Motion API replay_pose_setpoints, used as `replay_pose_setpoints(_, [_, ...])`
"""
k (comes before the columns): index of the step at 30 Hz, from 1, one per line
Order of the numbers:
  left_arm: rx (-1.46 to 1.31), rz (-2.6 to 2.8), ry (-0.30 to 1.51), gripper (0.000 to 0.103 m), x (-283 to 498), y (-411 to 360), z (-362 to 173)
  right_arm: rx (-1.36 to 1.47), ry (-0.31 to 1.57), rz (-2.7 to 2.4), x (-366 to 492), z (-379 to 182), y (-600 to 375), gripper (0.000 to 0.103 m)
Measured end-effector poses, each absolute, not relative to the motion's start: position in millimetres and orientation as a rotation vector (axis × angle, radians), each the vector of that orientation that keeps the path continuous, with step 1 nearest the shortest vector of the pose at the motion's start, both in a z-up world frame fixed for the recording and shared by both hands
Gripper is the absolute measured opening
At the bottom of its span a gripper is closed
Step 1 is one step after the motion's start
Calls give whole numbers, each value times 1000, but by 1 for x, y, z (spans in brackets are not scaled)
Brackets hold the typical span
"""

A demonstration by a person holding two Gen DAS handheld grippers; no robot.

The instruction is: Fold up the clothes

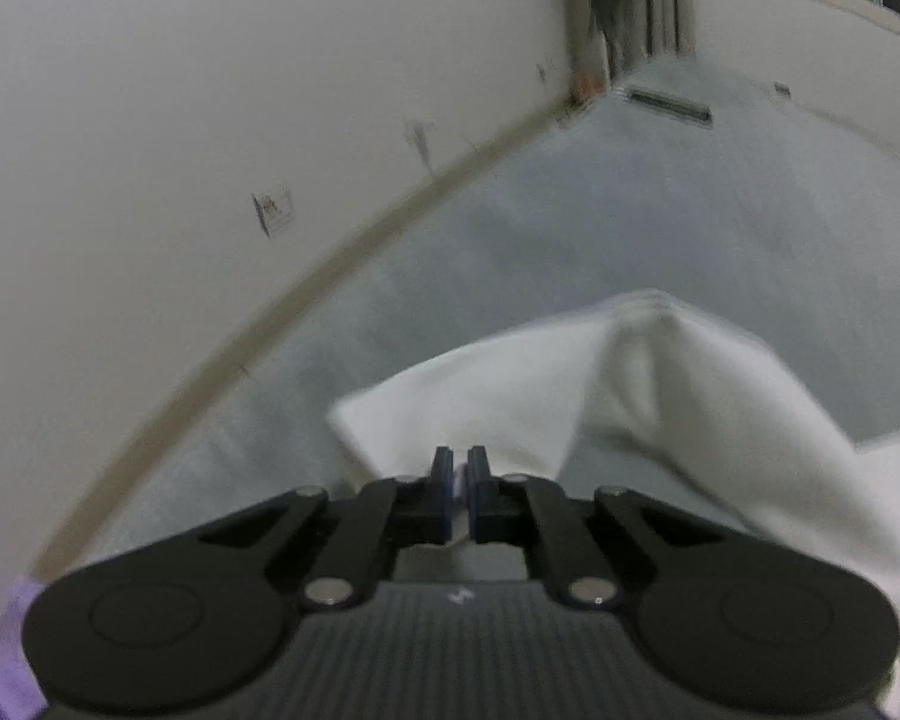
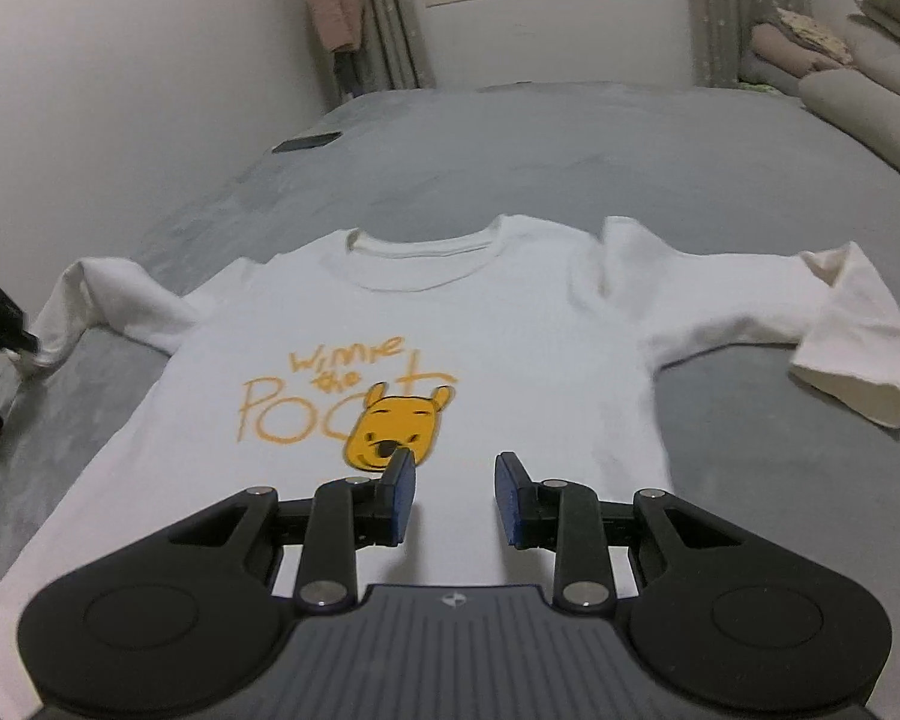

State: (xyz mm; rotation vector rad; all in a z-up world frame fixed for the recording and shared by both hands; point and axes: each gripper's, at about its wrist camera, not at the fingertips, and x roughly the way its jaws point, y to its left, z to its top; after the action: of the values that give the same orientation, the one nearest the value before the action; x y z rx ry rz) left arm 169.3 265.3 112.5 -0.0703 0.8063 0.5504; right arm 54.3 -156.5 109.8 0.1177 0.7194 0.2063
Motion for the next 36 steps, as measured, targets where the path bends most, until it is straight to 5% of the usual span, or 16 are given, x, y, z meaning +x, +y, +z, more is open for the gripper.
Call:
replay_pose_setpoints(5, [-61,585,789,3,160,313,141,164,711,234,52,114,-161,28])
replay_pose_setpoints(12, [-134,543,903,10,150,339,112,189,717,251,56,112,-152,29])
replay_pose_setpoints(17, [-152,496,807,13,140,333,134,202,732,247,58,109,-158,29])
replay_pose_setpoints(23, [-22,296,816,43,175,270,129,199,738,239,60,106,-156,33])
replay_pose_setpoints(36, [75,-77,786,54,265,112,43,154,717,211,68,104,-167,36])
